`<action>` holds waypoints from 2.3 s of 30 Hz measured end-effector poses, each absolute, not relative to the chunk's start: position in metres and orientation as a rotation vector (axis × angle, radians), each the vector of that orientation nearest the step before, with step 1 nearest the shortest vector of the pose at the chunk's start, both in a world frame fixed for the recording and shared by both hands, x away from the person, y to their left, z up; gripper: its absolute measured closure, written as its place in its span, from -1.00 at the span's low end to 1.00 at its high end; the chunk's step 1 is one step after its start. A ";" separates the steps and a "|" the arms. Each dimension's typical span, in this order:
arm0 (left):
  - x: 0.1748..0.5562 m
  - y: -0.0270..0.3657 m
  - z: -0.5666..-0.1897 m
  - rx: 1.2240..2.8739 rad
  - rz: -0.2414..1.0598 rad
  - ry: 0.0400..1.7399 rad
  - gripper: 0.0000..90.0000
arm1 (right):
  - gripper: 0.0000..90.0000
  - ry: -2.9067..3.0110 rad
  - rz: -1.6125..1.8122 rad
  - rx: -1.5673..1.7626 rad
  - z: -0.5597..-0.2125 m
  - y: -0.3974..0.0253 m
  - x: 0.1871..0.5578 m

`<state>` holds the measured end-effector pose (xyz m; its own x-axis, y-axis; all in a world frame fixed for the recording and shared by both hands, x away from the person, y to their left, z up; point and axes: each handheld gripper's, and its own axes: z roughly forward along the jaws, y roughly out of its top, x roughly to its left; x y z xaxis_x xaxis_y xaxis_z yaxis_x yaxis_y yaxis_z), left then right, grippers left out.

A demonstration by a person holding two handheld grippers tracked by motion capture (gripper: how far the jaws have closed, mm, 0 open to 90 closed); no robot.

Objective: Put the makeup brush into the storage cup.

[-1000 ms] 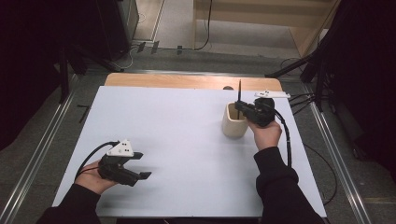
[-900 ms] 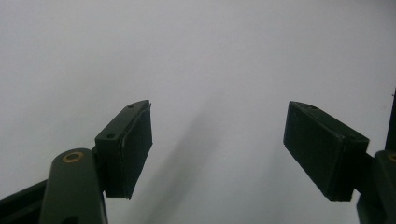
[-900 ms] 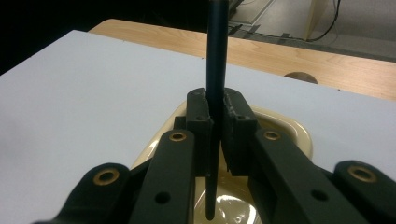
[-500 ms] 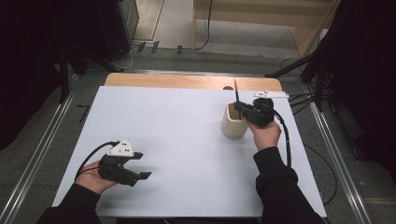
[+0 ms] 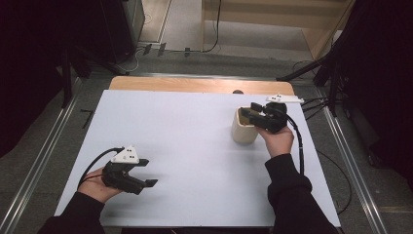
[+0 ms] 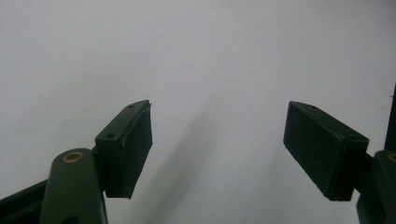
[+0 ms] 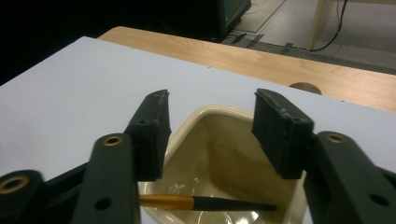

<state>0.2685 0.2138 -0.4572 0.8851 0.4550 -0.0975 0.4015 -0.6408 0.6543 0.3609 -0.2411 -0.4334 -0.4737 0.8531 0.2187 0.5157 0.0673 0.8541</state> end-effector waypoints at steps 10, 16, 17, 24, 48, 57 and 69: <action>0.269 0.215 -0.456 2.345 0.102 0.612 -0.46 | -0.20 2.050 1.379 1.307 -0.425 -0.240 0.349; 0.268 0.214 -0.456 2.347 0.101 0.611 -0.46 | -0.25 2.080 1.376 1.287 -0.422 -0.238 0.342; 0.268 0.214 -0.457 2.347 0.102 0.611 -0.46 | -0.25 2.085 1.375 1.284 -0.422 -0.238 0.341; 0.268 0.214 -0.457 2.346 0.100 0.611 -0.46 | -0.27 2.104 1.374 1.271 -0.419 -0.237 0.332; 0.268 0.214 -0.457 2.346 0.103 0.613 -0.46 | -0.30 2.223 1.374 1.226 -0.426 -0.229 0.298; 0.269 0.214 -0.457 2.346 0.103 0.612 -0.46 | -0.34 2.248 1.378 1.183 -0.432 -0.228 0.283; 0.269 0.214 -0.457 2.348 0.106 0.613 -0.46 | -0.40 2.287 1.403 1.147 -0.442 -0.236 0.267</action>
